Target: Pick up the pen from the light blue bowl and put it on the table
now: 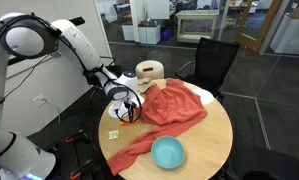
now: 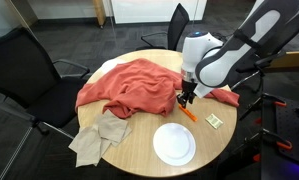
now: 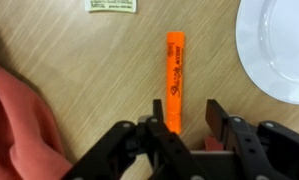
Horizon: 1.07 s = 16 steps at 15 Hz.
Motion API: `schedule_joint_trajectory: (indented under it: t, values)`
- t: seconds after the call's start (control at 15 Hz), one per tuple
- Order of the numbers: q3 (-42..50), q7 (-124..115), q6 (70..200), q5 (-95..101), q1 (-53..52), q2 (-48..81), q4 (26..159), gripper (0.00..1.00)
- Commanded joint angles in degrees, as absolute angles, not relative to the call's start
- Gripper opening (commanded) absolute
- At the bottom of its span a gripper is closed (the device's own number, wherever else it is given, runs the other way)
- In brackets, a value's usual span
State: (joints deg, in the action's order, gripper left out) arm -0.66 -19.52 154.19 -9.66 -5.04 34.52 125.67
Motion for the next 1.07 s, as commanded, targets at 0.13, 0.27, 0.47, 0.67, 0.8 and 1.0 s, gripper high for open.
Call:
schedule_joint_trajectory:
  t: [0.13,0.27,0.47,0.67,0.8,1.0]
  values:
    - [-0.79,-18.61,156.43,-10.81,-4.89,26.56,130.49,0.96]
    - [-0.80,-18.76,156.50,-10.86,-4.90,23.51,132.27,1.00]
    - [-1.13,-18.40,156.64,-11.03,-4.65,19.40,134.74,1.00]
    - [-0.99,-18.80,156.02,-10.64,-4.85,16.32,136.52,1.00]
    - [-0.59,-19.50,155.15,-9.85,-5.13,18.96,133.93,1.00]
    - [-0.64,-19.52,155.15,-9.82,-5.08,17.56,135.08,1.00]
